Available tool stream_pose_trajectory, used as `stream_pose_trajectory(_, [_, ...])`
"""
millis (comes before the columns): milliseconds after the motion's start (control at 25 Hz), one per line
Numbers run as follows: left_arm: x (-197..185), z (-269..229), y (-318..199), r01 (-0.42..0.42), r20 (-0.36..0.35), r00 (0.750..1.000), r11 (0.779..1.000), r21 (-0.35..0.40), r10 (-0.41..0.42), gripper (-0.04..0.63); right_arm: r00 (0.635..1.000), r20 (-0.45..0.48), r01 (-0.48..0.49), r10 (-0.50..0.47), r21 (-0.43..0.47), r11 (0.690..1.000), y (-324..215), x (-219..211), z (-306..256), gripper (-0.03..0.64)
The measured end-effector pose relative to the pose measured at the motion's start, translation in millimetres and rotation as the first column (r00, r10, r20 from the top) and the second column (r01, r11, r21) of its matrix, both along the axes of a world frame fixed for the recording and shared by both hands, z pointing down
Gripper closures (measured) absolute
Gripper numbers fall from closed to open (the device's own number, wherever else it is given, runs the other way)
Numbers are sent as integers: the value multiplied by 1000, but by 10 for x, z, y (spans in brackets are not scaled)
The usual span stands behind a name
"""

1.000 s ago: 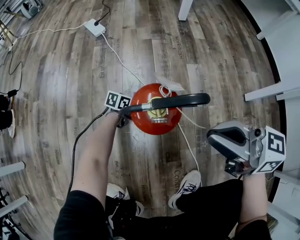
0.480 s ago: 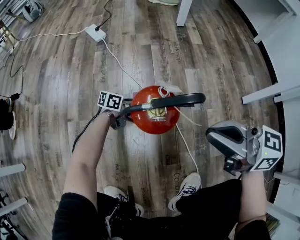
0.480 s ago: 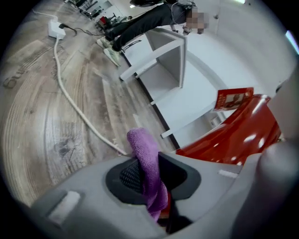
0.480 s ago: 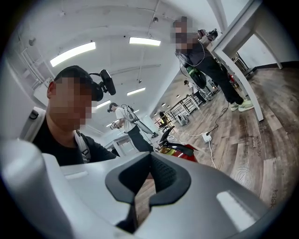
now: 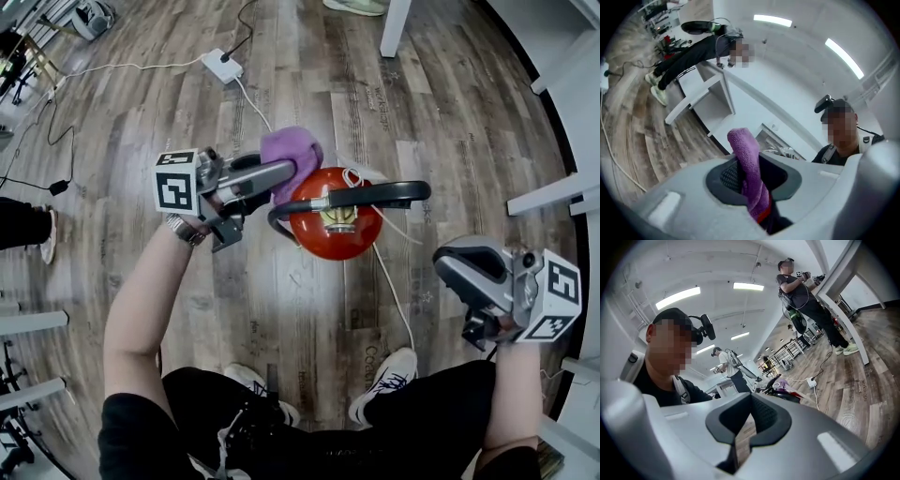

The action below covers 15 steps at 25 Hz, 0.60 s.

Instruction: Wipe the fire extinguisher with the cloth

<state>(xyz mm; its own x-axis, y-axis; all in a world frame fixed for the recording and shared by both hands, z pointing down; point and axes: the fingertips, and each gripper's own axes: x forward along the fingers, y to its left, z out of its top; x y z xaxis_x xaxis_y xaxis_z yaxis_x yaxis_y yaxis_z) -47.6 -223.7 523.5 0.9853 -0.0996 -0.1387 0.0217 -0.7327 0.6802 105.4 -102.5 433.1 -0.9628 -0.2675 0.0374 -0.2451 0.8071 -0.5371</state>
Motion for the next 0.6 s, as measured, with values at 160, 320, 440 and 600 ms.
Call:
stream_pose_trajectory(160, [-8,-548,336,-50,-6,999,984,170,52,531,1000,6,-2,2,6,1000,7,1,-24,614])
stream_pose_trajectory(320, [148,-782,533,-77,111,993,933,351,40,530,1000,22,-6,6,18,1000,6,-30,-83,614])
stream_pose_trajectory(440, [222,-793,601,-115,212,977,889,444,20,529,1000,21,-3,2,26,1000,17,-83,-106,614])
stream_pose_trajectory(600, [268,-861,742,-131,278,957,725,676,-86,531,1000,13,7,-7,37,999,22,-152,-136,614])
